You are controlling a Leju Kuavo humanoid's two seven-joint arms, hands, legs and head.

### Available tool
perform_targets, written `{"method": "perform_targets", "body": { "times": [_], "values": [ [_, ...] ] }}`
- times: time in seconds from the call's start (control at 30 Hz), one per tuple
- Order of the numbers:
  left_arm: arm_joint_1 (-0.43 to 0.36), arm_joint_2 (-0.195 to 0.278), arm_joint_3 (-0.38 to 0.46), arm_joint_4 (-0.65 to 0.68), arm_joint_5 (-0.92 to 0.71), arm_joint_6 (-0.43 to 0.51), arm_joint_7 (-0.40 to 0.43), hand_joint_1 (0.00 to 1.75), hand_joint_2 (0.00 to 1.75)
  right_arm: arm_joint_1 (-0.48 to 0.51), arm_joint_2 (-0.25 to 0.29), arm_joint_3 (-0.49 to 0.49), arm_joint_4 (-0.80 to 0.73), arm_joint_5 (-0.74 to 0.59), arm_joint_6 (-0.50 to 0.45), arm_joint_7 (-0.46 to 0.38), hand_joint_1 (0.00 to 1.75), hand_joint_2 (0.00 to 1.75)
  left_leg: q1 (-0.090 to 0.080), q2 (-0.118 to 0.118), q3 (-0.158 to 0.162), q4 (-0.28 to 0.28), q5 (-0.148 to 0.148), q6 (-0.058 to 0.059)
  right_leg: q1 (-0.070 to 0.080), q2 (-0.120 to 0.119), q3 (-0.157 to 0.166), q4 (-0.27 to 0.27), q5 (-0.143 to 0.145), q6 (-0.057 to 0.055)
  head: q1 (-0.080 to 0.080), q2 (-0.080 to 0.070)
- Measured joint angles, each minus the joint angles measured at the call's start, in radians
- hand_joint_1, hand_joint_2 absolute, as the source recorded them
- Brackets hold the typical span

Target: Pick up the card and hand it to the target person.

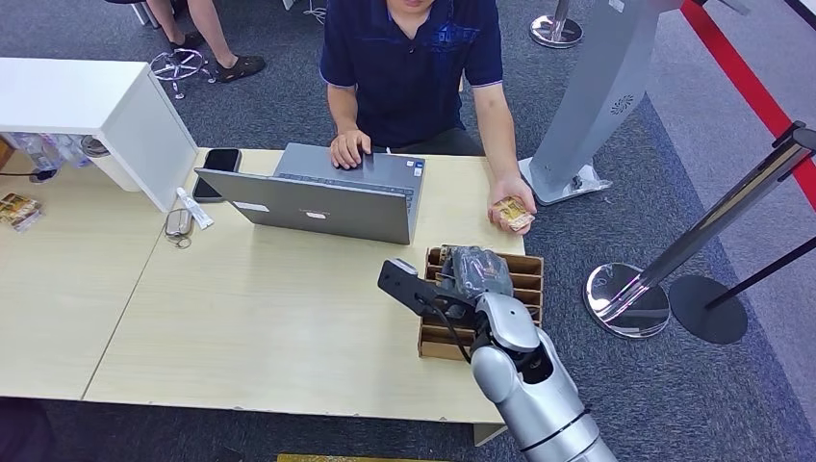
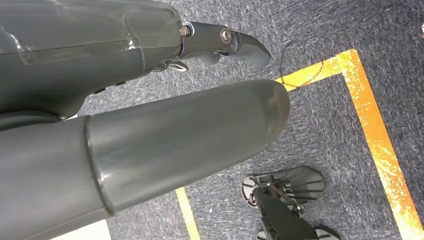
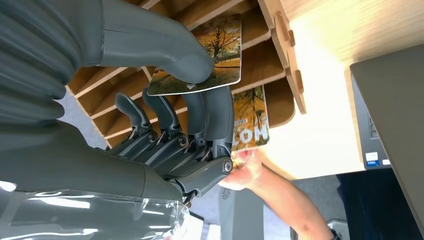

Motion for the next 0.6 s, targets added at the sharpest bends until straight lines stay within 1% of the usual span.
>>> {"method": "perform_targets", "body": {
  "times": [0.33, 0.43, 0.6],
  "values": [
    [0.000, 0.002, 0.011, 0.000, 0.001, 0.004, 0.010, 0.00, 0.00, 0.008, -0.017, -0.001, -0.113, -0.007, 0.033, 0.023, 1.47, 1.75, 0.000, 0.000, 0.000, 0.000, 0.000, 0.000, 0.000, 0.000, 0.000, 0.000, 0.000, 0.000, 0.000, 0.000],
    [0.001, 0.002, 0.016, 0.000, 0.001, 0.007, 0.010, 0.00, 0.00, 0.015, -0.023, -0.002, -0.144, -0.021, 0.036, 0.024, 1.50, 1.75, 0.000, 0.000, 0.000, 0.000, 0.000, 0.000, 0.000, 0.000, 0.000, 0.000, 0.000, 0.000, 0.000, 0.000],
    [0.001, 0.002, 0.021, 0.000, 0.001, 0.015, 0.011, 0.00, 0.00, 0.021, -0.031, -0.003, -0.180, -0.035, 0.034, 0.024, 1.49, 1.75, 0.000, 0.000, 0.000, 0.000, 0.000, 0.000, 0.000, 0.000, 0.000, 0.000, 0.000, 0.000, 0.000, 0.000]
  ]
}}
